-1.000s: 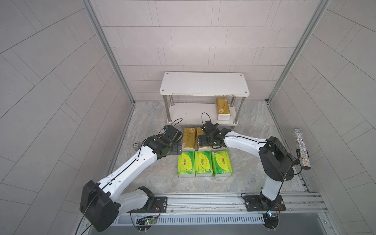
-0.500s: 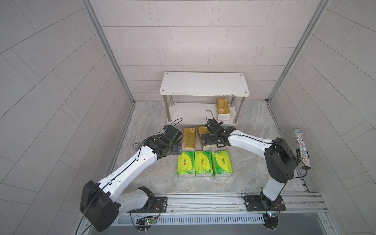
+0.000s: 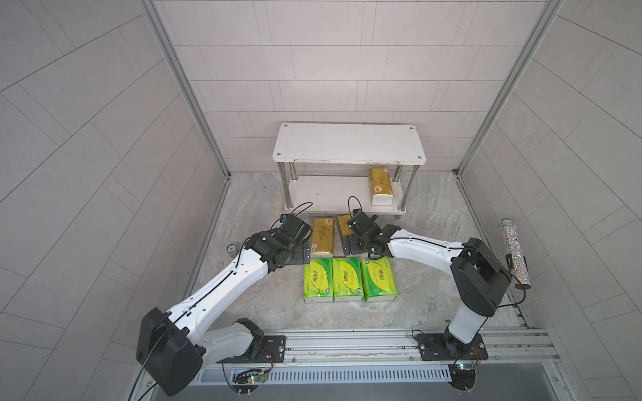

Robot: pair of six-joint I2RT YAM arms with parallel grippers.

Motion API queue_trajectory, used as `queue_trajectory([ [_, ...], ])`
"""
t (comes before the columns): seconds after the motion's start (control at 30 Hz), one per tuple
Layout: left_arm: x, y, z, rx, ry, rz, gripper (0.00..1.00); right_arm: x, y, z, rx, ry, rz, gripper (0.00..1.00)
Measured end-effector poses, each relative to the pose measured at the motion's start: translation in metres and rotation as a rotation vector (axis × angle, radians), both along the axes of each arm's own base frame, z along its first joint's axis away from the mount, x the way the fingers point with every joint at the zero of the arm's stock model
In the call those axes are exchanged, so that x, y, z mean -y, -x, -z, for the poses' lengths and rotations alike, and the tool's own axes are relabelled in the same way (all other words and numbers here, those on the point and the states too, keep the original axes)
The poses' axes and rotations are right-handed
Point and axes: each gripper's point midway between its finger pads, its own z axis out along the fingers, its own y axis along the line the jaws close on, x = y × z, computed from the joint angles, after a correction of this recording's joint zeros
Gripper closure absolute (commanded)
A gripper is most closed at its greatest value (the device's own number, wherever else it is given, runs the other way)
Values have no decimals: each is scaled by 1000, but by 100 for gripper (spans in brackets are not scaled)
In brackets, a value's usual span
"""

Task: Place the tissue boxes on the shelf by color
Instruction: Pick up the box of tissues from the center of the board.

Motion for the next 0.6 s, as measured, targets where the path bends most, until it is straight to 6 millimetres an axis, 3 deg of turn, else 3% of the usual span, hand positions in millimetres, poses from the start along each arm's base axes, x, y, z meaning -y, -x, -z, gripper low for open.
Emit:
queue_trajectory([
  [0.4, 0, 0, 0, 0, 2, 0, 0, -1, -6, 21, 41, 28, -4, 0],
  [0.6, 0, 0, 0, 0, 2, 0, 0, -3, -9, 24, 65, 22, 1, 4],
])
